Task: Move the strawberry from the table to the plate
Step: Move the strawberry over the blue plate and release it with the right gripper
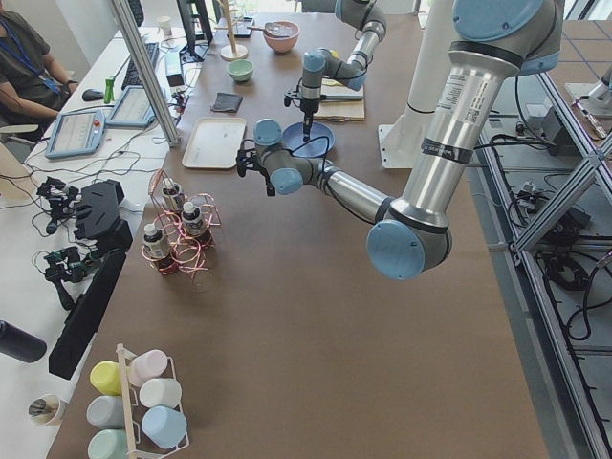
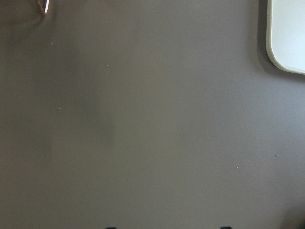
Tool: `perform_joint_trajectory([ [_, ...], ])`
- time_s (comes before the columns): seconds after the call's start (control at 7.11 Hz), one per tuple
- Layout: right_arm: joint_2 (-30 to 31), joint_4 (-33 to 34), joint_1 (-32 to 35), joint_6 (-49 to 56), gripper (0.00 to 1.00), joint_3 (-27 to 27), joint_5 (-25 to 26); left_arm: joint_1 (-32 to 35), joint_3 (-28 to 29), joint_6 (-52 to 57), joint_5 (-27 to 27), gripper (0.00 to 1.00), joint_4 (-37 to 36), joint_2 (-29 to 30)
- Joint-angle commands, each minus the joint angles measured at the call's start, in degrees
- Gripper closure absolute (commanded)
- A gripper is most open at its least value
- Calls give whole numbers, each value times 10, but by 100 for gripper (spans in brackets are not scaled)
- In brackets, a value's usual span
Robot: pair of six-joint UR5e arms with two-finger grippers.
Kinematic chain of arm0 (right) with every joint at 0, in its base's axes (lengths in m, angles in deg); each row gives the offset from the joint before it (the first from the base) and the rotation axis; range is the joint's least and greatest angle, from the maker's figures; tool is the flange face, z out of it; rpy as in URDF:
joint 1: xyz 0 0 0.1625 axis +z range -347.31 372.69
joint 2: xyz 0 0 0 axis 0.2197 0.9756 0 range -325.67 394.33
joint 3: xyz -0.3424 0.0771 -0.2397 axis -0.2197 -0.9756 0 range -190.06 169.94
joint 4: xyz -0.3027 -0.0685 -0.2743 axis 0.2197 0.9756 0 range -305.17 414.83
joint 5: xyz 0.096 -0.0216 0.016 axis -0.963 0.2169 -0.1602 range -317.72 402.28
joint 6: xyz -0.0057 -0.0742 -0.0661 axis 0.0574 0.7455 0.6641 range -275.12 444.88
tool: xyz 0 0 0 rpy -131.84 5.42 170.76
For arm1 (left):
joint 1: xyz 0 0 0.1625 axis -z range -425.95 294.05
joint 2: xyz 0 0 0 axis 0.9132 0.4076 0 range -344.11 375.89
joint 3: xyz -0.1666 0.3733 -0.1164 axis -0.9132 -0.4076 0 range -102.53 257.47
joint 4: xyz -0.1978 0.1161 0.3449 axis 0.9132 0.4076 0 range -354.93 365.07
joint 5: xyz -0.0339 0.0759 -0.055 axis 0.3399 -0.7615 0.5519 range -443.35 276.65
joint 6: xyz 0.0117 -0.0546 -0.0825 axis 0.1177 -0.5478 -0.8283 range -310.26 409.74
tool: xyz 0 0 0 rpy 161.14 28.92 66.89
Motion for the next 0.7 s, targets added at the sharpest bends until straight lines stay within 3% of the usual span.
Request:
perform_joint_trajectory([
  [0.0, 0, 0, 12, 1, 0, 4, -4, -1, 0, 0, -1, 21, 0, 0],
  [0.14, 3, 1, 29, 2, 0, 9, -15, 0, -1, 0, -1, 21, 0, 1],
  [0.28, 37, 11, 73, 2, 0, 42, -60, 1, -1, 0, -2, 21, -1, 1],
  [0.56, 176, 66, 183, 64, 0, 191, -162, 44, -2, 20, 0, 21, -10, -2],
])
